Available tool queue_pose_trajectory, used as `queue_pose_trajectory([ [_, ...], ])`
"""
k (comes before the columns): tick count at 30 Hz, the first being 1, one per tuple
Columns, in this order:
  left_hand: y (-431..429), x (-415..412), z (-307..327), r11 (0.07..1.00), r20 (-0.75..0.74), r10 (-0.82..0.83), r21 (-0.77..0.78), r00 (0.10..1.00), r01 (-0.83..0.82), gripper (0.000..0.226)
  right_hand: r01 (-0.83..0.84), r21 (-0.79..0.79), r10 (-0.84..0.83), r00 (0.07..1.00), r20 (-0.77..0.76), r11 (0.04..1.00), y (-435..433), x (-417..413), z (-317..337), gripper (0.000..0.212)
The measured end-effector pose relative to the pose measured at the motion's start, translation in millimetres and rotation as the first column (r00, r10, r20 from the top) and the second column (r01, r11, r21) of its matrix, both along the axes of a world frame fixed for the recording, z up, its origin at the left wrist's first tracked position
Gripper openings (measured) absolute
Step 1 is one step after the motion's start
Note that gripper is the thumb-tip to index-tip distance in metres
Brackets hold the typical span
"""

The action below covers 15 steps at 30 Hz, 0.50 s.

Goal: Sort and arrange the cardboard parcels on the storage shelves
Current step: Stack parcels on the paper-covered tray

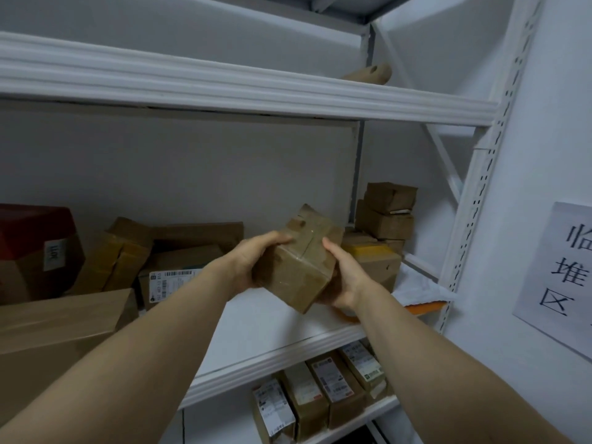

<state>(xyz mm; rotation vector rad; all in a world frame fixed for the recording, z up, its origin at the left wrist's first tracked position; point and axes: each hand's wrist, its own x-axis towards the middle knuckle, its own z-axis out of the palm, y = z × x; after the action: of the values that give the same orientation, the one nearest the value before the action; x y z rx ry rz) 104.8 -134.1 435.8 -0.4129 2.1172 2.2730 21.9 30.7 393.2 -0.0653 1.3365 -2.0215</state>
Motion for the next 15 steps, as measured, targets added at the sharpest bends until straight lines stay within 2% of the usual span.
queue_pose_trajectory([
  [4, -1, 8, 4, 0.982, 0.111, -0.162, -0.082, 0.980, 0.172, 0.058, 0.004, -0.024, -0.006, 0.995, -0.097, 1.000, 7, 1, 0, 0.071],
  [6, 5, 9, 6, 0.981, 0.106, -0.148, -0.111, 0.983, 0.160, 0.062, 0.026, -0.067, -0.034, 0.991, -0.133, 0.997, 12, 3, -1, 0.068],
  [9, 16, 1, 6, 0.987, 0.000, -0.058, -0.147, 0.998, 0.058, 0.082, 0.089, -0.129, -0.108, 0.983, -0.146, 0.988, 24, 6, 2, 0.059],
  [13, 40, -6, 9, 0.939, -0.141, -0.063, -0.344, 0.988, 0.011, 0.066, 0.210, -0.081, -0.222, 0.954, -0.201, 0.974, 48, 4, 10, 0.045],
  [15, 60, -11, 12, 0.929, -0.202, -0.090, -0.371, 0.975, 0.009, 0.065, 0.276, -0.083, -0.288, 0.925, -0.250, 0.958, 64, 2, 12, 0.034],
])
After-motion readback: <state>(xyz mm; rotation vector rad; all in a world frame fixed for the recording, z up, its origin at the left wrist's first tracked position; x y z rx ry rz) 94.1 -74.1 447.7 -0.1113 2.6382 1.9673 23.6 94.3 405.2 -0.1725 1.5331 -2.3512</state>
